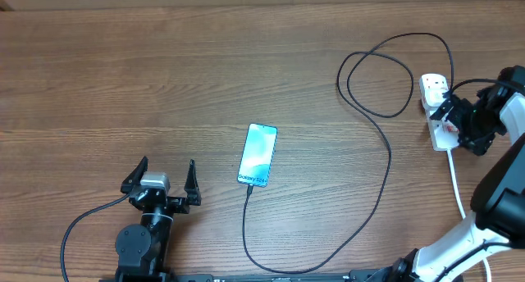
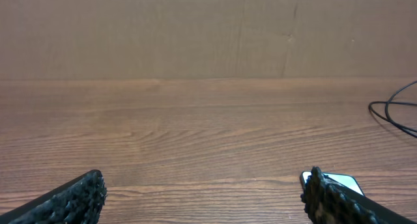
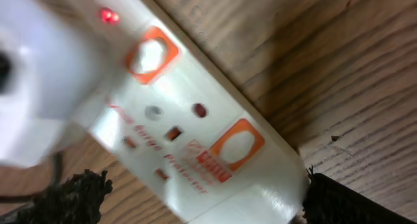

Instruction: Plug charger to phone and switch on socket

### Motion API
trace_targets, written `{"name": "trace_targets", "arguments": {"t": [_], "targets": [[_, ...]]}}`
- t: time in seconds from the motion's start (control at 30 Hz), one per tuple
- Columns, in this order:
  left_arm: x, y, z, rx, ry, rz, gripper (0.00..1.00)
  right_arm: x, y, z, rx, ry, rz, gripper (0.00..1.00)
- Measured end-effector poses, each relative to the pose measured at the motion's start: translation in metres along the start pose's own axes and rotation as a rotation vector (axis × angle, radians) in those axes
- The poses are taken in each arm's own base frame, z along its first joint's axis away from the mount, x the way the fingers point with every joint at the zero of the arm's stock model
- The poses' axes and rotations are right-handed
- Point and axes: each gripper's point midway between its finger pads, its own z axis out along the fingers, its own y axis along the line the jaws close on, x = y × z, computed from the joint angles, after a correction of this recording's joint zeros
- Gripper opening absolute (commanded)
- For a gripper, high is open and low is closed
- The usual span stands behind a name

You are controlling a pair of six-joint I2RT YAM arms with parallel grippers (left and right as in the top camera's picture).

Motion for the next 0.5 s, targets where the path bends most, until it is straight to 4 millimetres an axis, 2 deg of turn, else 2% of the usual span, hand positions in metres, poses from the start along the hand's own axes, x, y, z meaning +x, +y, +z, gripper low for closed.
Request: {"name": "trace_targets", "arguments": {"t": [0.13, 0.27, 0.5], "targets": [[0.000, 0.000, 0.000, 0.000, 0.000, 0.000, 1.00, -0.005, 0.023, -0.027, -0.049, -0.072, -0.047, 1.00], [0.000, 0.000, 0.000, 0.000, 0.000, 0.000, 1.00, -0.008, 0.049, -0.074, -0.108, -0.183, -0.103, 1.00], [0.000, 0.000, 0.000, -0.003, 0.000, 0.000, 0.99, -0.008, 0.064, -0.147, -0.164, -0.363, -0.142, 1.00]]}}
